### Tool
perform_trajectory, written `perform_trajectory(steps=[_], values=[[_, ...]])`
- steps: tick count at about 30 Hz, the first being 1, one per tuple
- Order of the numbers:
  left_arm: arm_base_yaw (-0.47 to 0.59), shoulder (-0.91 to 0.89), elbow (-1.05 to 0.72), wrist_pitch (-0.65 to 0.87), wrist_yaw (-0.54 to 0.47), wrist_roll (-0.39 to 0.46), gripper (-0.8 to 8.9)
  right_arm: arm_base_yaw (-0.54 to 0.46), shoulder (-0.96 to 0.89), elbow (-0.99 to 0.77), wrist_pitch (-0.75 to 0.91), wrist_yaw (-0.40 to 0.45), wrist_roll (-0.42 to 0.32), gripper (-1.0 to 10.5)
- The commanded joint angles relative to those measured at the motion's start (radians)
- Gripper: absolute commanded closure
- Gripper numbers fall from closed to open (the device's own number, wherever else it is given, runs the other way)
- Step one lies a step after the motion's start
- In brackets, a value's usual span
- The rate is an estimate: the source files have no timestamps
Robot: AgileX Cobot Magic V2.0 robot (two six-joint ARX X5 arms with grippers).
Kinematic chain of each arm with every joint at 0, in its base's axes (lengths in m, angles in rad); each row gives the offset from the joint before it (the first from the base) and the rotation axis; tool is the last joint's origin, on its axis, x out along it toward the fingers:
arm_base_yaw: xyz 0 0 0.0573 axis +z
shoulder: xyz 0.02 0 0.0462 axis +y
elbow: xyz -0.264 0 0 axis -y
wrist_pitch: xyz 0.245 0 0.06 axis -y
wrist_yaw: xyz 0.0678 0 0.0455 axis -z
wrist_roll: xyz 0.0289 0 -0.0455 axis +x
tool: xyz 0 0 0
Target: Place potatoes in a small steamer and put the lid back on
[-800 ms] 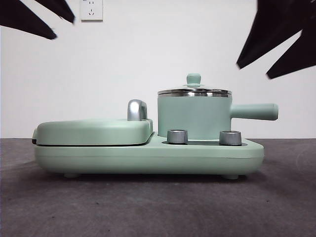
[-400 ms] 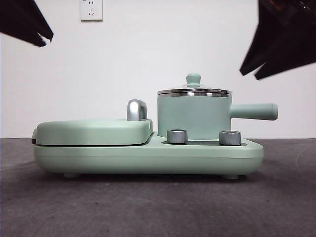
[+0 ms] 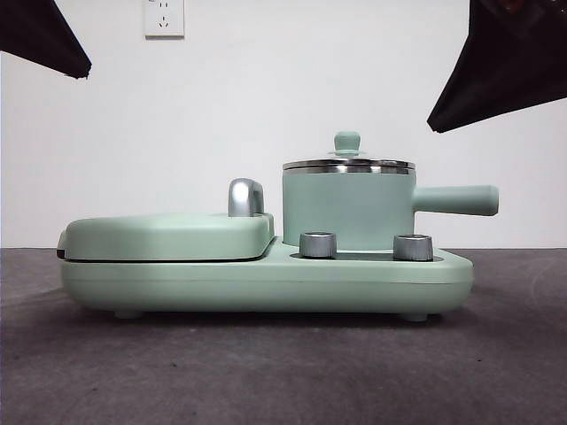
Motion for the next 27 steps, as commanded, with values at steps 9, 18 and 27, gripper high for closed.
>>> perform_trajectory(steps=[9,18,27], values=[[0.096,-0.226,-0.205,0.192,-0.173,0.157,8.07,0.007,0.003,0.008,0.010,0.000,-0.003,9.3],[0.378,-0.681,-0.690,0.433,-0.246,0.148,8.07,0.006,0.003,0.008,0.010,0.000,-0.002,9.3],[0.438,-0.768,-0.755,0.431,-0.244,0.092,8.07,0.007,0.004,0.009,0.018,0.000,-0.003,9.3]])
